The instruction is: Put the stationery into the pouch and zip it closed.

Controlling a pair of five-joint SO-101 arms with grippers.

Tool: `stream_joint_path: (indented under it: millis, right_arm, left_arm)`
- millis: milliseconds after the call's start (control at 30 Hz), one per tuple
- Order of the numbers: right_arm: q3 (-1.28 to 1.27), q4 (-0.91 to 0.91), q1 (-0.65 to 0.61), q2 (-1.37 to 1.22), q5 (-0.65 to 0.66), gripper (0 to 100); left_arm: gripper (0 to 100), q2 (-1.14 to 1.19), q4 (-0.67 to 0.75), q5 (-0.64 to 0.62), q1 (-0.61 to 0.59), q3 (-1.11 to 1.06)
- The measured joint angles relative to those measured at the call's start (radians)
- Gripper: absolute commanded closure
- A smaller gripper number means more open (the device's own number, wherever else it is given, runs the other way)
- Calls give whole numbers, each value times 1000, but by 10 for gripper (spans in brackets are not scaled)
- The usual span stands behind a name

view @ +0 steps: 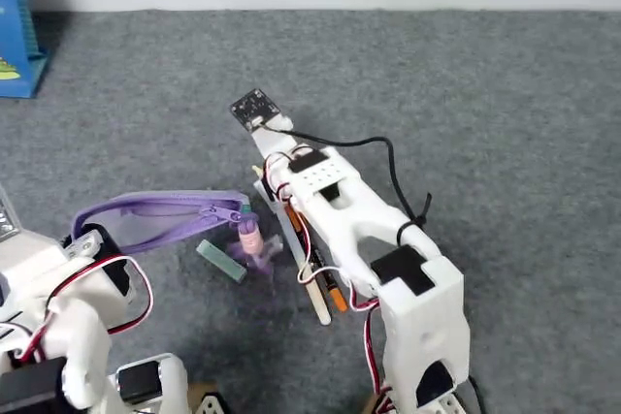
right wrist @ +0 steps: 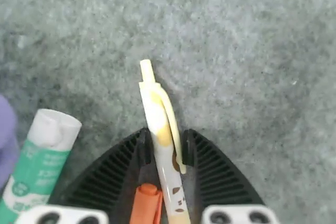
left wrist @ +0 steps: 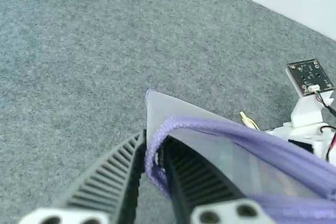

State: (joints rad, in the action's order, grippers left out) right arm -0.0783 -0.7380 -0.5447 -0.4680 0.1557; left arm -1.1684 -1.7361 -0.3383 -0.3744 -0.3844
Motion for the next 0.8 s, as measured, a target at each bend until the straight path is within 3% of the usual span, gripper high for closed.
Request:
stream_joint_path:
  millis: [333, 800]
  right_arm:
    - [63, -265, 126, 46, 29, 991]
    - [63, -756, 250, 598, 0, 991]
  left_arm:
    - [989, 0, 0, 0, 0, 0]
    - [989, 3, 0, -35, 0, 0]
